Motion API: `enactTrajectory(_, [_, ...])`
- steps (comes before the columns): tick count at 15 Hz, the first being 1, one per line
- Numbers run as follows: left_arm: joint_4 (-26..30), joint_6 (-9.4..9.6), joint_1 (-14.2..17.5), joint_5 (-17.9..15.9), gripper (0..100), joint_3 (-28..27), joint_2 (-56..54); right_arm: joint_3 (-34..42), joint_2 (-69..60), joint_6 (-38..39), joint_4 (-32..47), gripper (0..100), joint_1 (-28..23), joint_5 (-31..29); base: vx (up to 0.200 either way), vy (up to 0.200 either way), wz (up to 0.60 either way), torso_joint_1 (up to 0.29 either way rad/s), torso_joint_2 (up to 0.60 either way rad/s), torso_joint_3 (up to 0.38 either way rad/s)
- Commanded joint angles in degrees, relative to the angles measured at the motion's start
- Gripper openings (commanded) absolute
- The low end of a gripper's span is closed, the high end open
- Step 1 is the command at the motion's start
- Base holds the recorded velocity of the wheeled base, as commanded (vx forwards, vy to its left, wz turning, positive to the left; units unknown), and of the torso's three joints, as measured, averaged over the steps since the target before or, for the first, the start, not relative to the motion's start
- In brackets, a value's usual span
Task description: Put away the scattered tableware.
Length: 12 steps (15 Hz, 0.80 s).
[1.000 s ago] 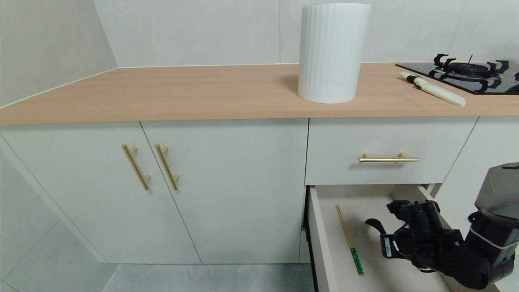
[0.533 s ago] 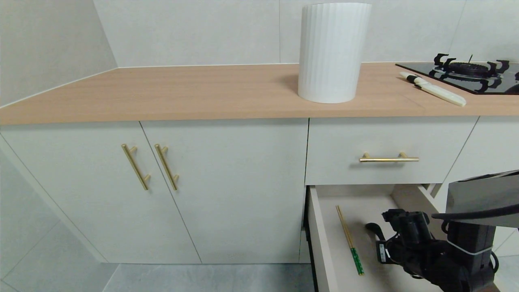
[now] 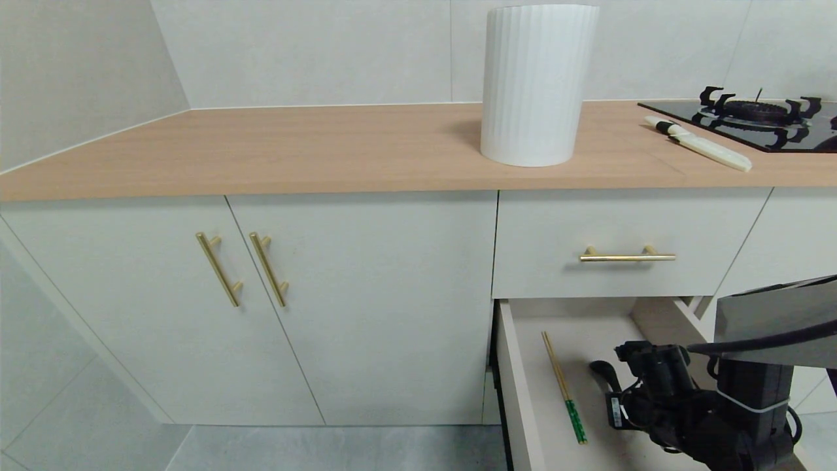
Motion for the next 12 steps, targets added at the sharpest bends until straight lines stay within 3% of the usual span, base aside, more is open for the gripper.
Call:
enactTrajectory(1, [-0.01,0.00,0.00,0.04,100,0.00,0.07,-0.01,-0.06,-0.05,-0.09,100,0.02,-0.02,0.000,0.000,0.00,0.000,0.00,0.000])
enactTrajectory(8, [-0.01,0.00,0.00,0.04,100,0.00,0.07,0.08,-1.02,0.04,-0.17,100,0.02,-0.10,0.000,0.000,0.00,0.000,0.00,0.000])
enactTrajectory(12, [-0.01,0.00,0.00,0.04,100,0.00,0.07,1.40,-8.76,1.01,1.58,100,-0.34,-0.02,0.000,0.000,0.00,0.000,0.00,0.000])
